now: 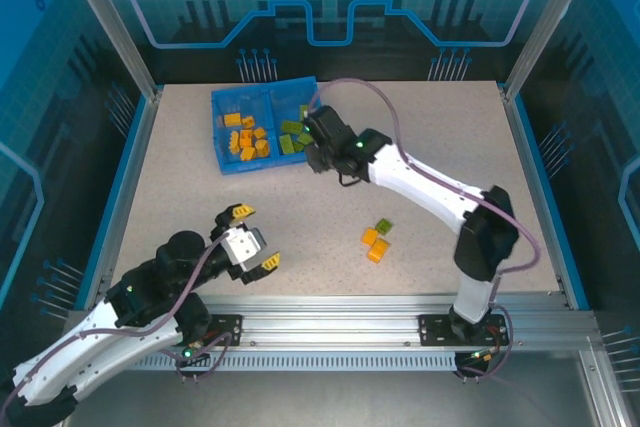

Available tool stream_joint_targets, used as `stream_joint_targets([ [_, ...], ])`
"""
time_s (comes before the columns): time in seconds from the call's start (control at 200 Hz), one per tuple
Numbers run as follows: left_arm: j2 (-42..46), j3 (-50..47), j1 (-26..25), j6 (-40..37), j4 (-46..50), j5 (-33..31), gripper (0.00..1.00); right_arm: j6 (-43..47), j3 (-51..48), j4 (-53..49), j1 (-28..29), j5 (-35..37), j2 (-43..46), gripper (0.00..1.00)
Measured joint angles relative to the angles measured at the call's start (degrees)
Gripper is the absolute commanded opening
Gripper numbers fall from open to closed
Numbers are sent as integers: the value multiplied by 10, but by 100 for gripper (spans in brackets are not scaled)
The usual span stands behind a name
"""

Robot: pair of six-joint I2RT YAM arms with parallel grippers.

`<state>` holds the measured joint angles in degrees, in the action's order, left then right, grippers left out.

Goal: Sort the legos into containers by color

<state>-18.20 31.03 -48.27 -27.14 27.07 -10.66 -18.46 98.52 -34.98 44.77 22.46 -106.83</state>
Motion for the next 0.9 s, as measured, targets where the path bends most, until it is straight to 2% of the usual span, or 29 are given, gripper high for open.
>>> stream_joint_targets([
  [0.225,17,0,0,0,0,-47,99,63,240,-3,-45,11,-213,32],
  [0.505,18,-3,10,2,-5,-52,99,94,551,-36,-81,-7,-441,37],
  [0.545,18,-4,13,2,-5,-52,99,98,571,-35,-83,-8,-457,41],
  [0.635,18,-5,16,2,-5,-52,99,108,587,-27,-86,-16,-477,58],
  [0.69,18,-7,17,2,-5,-52,99,118,590,-23,-87,-18,-483,65],
  [0.9,12,-12,21,4,-10,-50,99,132,606,-19,-88,-32,-481,66],
])
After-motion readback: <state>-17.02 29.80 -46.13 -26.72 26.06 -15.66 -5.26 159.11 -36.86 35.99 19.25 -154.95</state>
